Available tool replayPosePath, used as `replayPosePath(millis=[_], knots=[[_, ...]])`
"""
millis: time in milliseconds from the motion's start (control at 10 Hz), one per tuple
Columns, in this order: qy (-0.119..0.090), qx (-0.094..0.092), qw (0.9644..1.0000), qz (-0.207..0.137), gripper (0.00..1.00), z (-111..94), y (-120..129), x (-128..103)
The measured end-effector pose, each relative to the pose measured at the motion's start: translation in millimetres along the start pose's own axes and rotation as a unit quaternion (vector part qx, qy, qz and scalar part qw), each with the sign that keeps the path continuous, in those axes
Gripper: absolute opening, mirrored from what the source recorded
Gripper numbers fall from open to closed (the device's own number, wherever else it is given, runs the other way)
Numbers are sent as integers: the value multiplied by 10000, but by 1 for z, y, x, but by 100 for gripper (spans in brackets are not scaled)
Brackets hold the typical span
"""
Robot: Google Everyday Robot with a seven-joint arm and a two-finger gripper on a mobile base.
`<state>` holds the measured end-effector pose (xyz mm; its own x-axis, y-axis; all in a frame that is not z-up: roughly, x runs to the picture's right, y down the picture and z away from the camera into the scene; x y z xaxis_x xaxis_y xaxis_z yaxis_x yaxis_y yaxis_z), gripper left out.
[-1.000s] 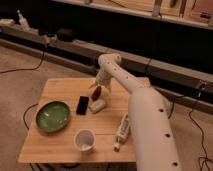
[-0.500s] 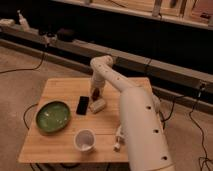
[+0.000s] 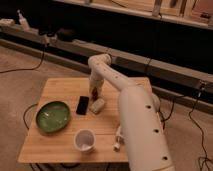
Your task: Place the pepper on the white sponge
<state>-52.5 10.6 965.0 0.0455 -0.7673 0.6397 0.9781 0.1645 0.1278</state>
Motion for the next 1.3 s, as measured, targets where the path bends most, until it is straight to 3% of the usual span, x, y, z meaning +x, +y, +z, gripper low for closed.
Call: replayPosePath(millis=[200, 300, 500, 700, 900, 1100, 1300], knots=[[201, 139, 9996, -153, 13, -30, -5, -1], [152, 226, 9993, -270, 13, -42, -8, -14], [-301, 114, 9989, -346, 13, -37, 2, -54], [-719, -110, 9971, -239, 13, -26, 23, -88], [-847, -237, 9961, 72, 15, -20, 46, -99], [-748, -212, 9968, 164, 32, -19, 48, -93], [-567, -92, 9983, 45, 52, -21, 33, -85]])
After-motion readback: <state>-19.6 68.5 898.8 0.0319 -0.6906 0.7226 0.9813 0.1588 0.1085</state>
